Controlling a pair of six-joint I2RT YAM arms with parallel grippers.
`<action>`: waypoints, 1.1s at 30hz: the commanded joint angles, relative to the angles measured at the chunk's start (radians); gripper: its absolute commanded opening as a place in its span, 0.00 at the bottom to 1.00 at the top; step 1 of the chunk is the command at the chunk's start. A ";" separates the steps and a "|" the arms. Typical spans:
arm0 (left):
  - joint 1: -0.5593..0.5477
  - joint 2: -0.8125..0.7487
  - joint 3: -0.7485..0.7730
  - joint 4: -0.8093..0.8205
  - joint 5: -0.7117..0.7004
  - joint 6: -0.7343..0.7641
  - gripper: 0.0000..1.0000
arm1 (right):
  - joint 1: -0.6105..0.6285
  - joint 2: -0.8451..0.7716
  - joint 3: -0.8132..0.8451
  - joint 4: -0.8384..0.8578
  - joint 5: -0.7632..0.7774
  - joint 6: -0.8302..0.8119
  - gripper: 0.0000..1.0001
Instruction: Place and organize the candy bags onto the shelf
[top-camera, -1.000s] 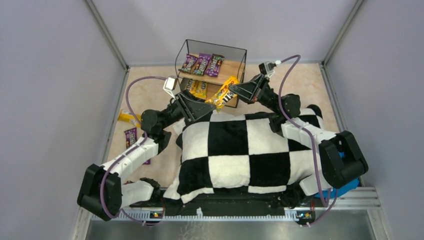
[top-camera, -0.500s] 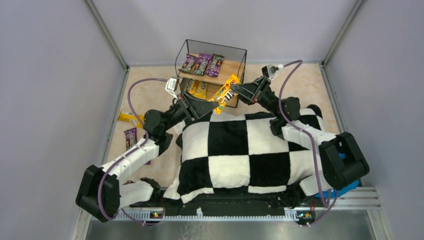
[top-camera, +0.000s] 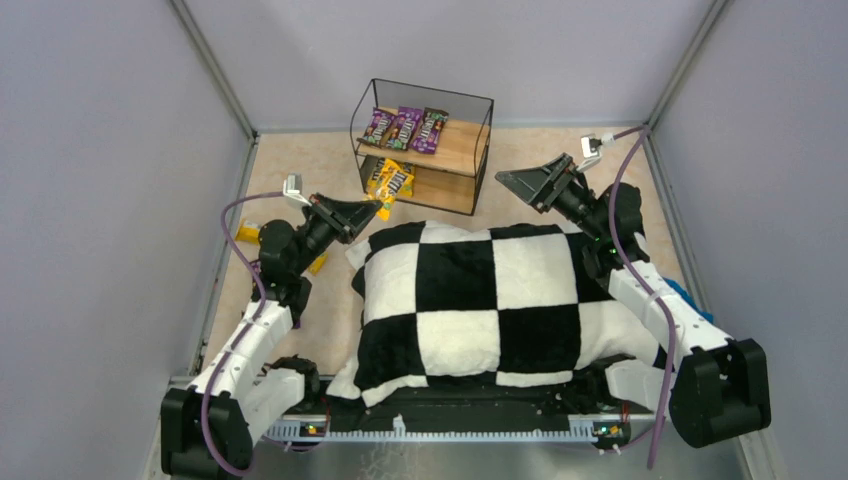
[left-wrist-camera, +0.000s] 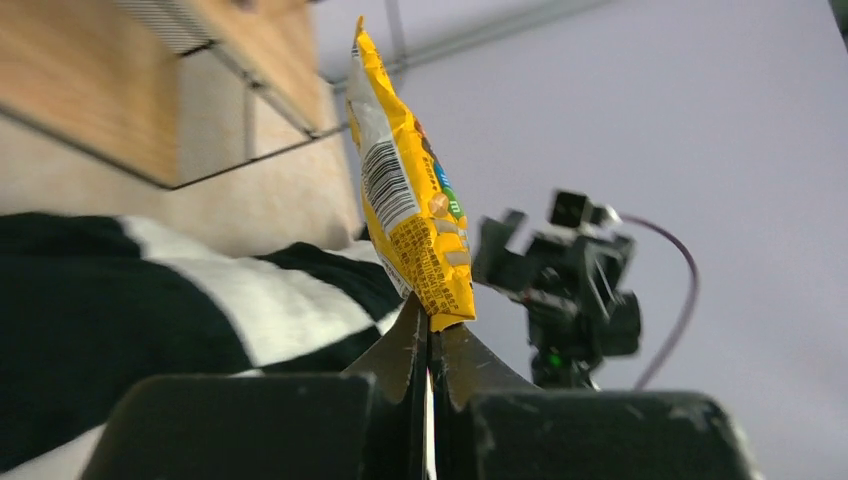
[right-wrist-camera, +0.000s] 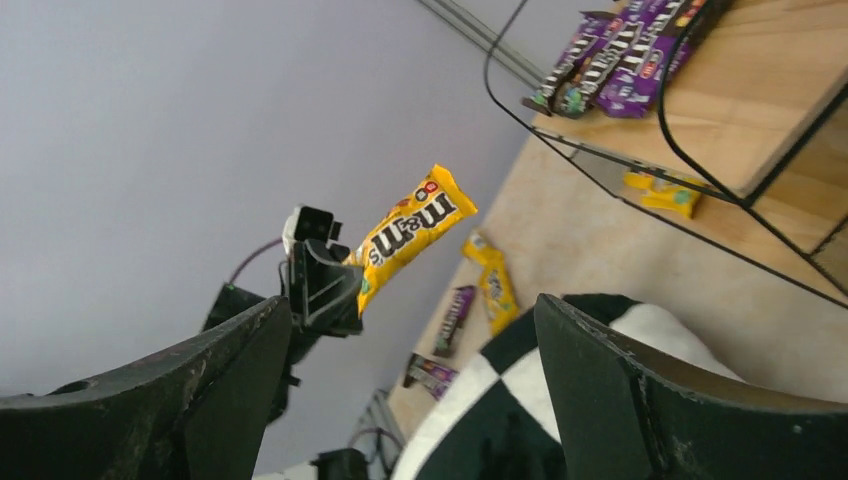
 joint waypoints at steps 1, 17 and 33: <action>0.090 0.036 -0.044 -0.098 -0.002 -0.098 0.00 | -0.002 -0.074 0.098 -0.347 -0.001 -0.343 0.91; 0.040 0.839 0.286 0.344 -0.053 -0.281 0.00 | 0.010 -0.115 0.181 -0.497 0.013 -0.504 0.92; -0.099 1.176 0.402 0.547 -0.452 -0.384 0.00 | 0.050 -0.094 0.208 -0.524 0.045 -0.542 0.93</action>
